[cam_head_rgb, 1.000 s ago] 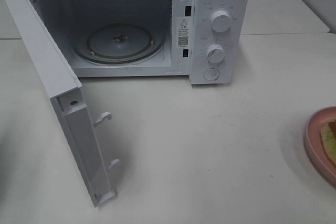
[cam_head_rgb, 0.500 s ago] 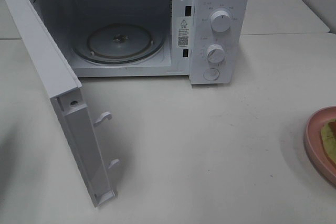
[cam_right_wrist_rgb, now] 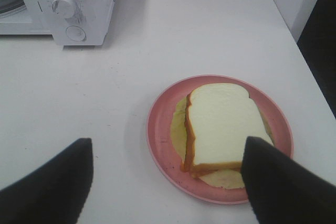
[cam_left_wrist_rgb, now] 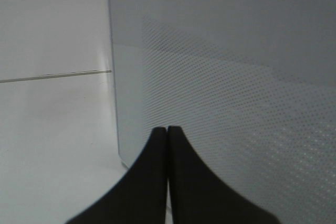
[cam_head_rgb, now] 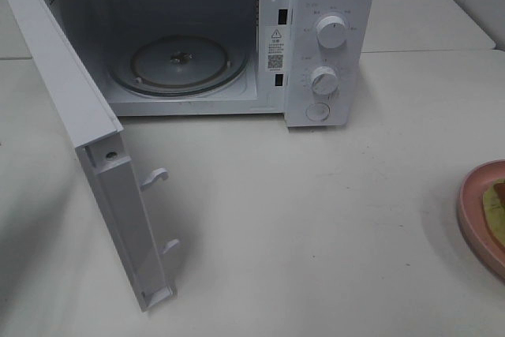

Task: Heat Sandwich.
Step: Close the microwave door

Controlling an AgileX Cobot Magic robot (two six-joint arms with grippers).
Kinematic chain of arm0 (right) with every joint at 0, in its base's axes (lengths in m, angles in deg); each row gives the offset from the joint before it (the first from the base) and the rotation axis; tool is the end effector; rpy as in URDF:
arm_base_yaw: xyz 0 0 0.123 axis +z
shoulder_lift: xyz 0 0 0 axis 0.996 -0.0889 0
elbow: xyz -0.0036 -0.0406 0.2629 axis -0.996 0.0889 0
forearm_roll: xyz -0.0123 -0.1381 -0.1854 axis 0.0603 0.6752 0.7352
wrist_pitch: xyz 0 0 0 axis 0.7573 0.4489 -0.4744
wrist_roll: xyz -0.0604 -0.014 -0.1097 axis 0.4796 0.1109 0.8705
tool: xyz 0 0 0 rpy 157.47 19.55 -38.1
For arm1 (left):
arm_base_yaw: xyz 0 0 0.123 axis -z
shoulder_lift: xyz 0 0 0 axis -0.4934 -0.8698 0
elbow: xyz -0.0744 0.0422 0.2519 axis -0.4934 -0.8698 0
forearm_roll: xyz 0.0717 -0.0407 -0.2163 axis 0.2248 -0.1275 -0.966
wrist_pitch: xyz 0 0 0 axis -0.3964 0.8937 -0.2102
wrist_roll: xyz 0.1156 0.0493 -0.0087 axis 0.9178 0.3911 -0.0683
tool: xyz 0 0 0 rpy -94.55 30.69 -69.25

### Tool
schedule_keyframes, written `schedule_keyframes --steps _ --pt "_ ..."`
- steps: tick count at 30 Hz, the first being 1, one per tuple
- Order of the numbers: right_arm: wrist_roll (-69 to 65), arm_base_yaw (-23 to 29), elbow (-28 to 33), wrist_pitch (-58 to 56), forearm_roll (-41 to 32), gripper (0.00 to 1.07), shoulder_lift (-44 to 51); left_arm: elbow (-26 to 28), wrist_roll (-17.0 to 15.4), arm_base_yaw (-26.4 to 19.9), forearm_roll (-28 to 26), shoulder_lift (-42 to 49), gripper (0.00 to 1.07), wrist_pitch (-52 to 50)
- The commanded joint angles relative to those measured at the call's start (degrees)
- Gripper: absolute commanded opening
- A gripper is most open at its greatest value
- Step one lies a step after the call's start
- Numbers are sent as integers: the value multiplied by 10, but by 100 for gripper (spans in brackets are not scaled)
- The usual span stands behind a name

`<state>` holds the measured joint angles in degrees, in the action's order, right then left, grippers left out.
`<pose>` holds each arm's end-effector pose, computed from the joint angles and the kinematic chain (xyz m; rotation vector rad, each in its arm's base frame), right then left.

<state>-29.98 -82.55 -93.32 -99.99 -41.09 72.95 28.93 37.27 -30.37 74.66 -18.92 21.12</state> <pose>0.0302 -0.0050 0.2563 0.0059 1.9961 -0.0128 0.2386 -0.0327 0.1679 0.2273 1.7400 -0.2218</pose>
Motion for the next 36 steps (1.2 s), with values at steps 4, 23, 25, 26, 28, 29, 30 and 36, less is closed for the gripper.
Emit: schedule_keyframes --steps 4,23,25,26,28,29,30,36 --pt "5 -3 1 9 1 76 17 16 -9 3 36 -31 0 -75" --pt "5 -3 1 9 1 76 17 99 21 206 -93 -132 0 -92" --pt "5 -3 1 9 1 76 17 114 21 225 -112 -141 0 -91" --pt "5 -3 1 9 1 76 17 114 21 225 -112 -141 0 -91" --pt "5 -3 1 9 1 76 17 136 21 255 -148 -151 0 -80" --pt "5 -3 1 9 1 76 17 147 22 265 -159 -156 0 -74" --pt "5 -3 1 9 1 76 17 147 22 265 -159 -156 0 -74" --pt "5 -3 1 9 1 76 17 224 39 320 -191 -190 0 -30"
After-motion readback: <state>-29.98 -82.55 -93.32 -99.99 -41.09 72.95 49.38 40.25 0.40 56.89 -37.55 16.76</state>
